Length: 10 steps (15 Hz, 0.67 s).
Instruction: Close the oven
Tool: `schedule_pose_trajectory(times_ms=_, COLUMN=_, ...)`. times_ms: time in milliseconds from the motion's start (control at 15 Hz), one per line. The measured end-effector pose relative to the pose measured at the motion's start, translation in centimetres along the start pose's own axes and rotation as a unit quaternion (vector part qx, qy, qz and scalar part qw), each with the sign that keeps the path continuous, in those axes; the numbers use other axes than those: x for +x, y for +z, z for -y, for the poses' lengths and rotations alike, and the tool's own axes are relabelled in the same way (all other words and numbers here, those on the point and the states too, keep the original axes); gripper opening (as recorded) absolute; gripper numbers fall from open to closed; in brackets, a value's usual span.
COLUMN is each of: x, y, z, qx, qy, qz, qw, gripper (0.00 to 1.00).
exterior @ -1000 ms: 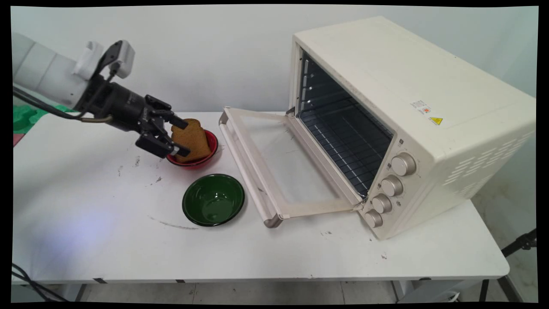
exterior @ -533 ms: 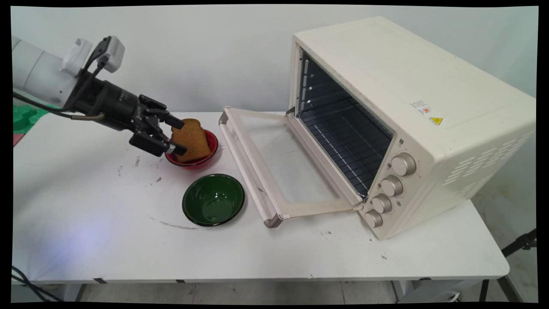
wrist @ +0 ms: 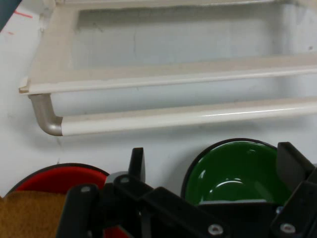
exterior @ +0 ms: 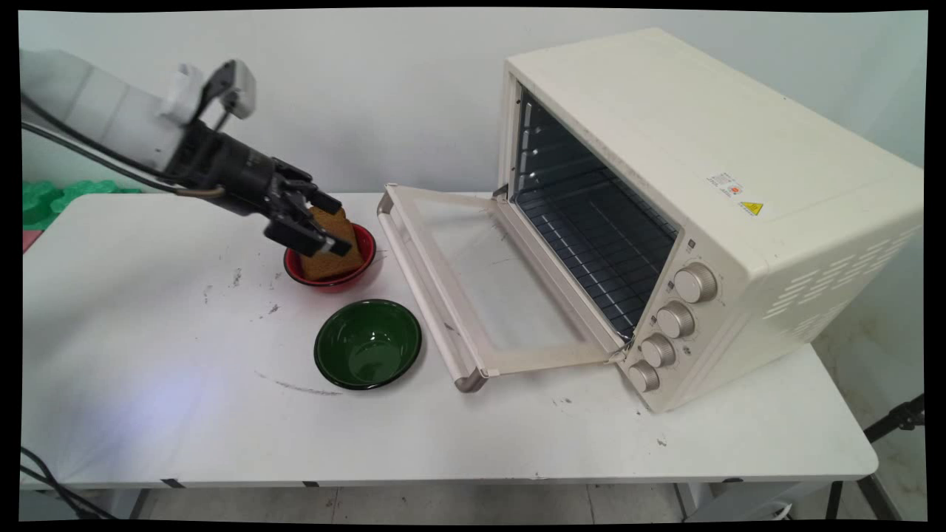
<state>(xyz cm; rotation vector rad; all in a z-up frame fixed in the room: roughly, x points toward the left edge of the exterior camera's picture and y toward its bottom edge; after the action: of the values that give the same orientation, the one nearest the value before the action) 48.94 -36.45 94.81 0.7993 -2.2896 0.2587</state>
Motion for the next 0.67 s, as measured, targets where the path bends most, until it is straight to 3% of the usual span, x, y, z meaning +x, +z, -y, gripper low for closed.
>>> schedule_pose_trajectory(times_ms=667, x=-0.8, y=7.6, z=0.6, qx=-0.001, qy=-0.002, qz=0.05, qw=0.9987, gripper=1.0)
